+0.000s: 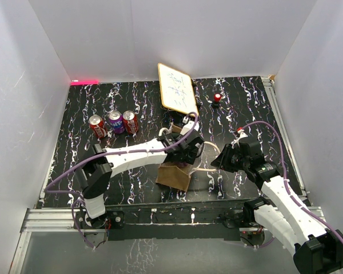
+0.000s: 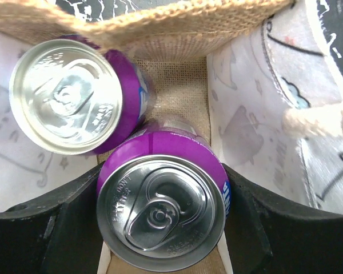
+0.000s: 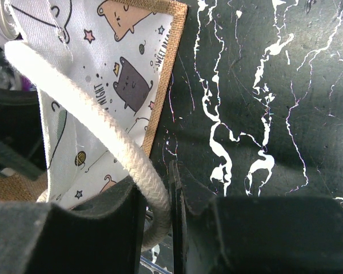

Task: Take the beverage out of the canvas bag

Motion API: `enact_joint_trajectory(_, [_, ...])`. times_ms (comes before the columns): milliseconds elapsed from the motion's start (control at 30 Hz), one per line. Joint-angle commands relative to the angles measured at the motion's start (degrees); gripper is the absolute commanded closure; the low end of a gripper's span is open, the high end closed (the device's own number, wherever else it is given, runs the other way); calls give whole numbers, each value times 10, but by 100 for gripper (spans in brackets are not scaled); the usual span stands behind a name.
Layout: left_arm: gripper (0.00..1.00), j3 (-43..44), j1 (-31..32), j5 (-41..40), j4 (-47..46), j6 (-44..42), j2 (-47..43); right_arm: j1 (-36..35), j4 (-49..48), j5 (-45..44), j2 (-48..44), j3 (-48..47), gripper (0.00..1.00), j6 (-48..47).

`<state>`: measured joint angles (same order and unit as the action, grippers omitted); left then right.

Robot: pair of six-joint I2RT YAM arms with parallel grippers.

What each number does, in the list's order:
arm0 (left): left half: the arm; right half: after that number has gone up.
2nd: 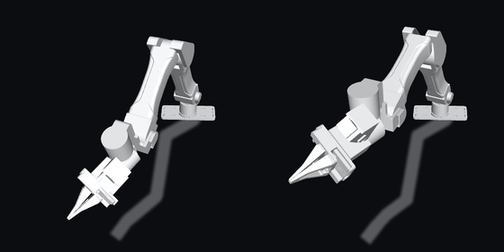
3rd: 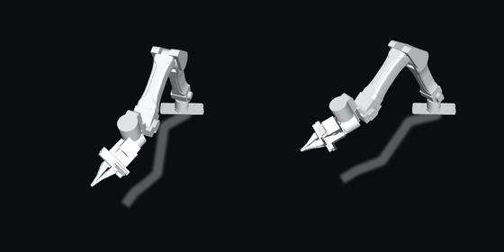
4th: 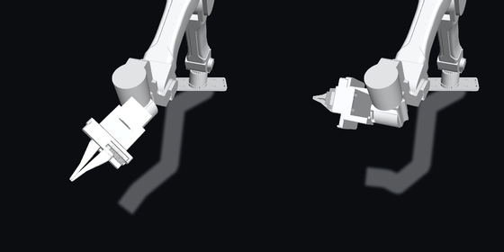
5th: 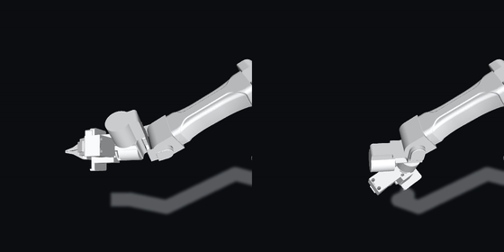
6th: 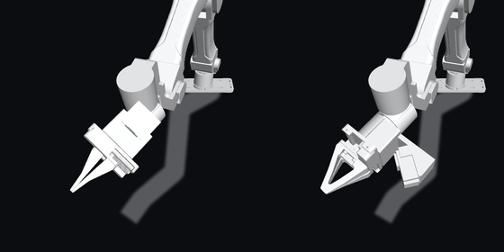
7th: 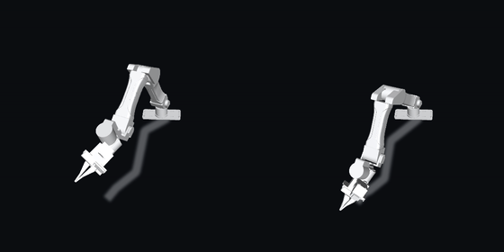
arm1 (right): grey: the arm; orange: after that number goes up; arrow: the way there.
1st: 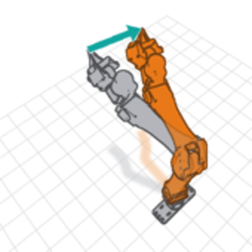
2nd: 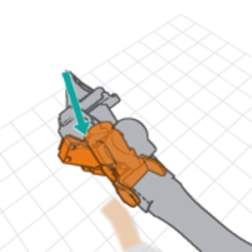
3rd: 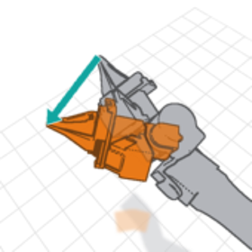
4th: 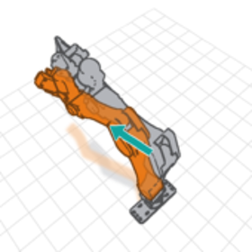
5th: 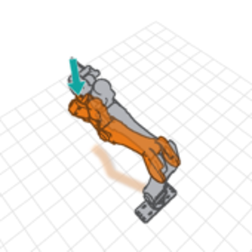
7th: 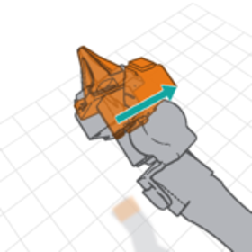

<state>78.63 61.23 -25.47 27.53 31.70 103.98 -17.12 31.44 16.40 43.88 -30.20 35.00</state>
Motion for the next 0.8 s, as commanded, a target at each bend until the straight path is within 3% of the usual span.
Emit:
enact_joint_trajectory(0, [78, -3, -7, -12, -11, -19, -94, 0, -25, -6, 0, -3, 77, -6])
enact_joint_trajectory(567, [88, 33, -7, 56, 13, -71, -160, -1, -26, -5, -5, -2, 76, -6])
enact_joint_trajectory(767, [91, 63, -7, 84, -26, -102, -181, -1, -26, -5, -6, -1, 76, -5])
